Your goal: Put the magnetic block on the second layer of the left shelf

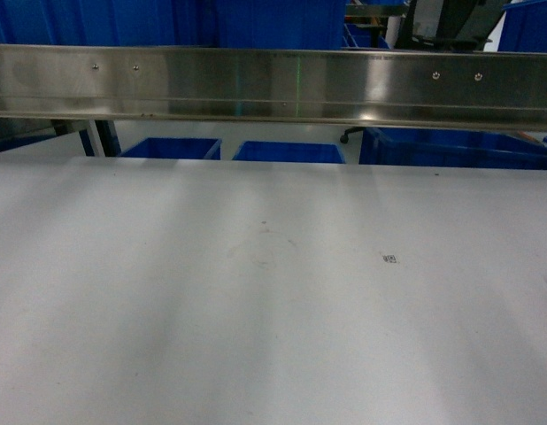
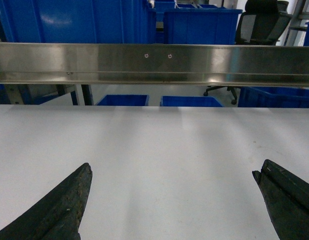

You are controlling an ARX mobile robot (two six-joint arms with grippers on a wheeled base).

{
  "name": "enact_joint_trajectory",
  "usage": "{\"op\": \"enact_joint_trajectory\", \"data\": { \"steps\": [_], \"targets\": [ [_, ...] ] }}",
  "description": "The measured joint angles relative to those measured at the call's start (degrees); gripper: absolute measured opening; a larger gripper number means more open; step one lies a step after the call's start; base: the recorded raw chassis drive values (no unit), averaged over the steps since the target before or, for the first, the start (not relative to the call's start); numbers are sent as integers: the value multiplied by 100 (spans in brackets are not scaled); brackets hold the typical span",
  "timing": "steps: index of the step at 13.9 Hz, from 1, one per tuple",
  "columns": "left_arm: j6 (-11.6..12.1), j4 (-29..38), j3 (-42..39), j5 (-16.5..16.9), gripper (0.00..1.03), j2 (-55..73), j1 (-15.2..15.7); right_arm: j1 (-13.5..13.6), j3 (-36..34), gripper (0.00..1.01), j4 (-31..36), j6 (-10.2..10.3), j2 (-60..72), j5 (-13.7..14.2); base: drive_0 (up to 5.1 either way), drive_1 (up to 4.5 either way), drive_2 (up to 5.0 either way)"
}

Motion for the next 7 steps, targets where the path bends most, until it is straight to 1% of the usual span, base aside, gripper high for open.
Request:
{"op": "enact_joint_trajectory", "data": {
  "steps": [7],
  "targets": [
    [0,0,0,-2,98,0,0,0,0,98,0,0,0,0,0,0,0]
  ]
}}
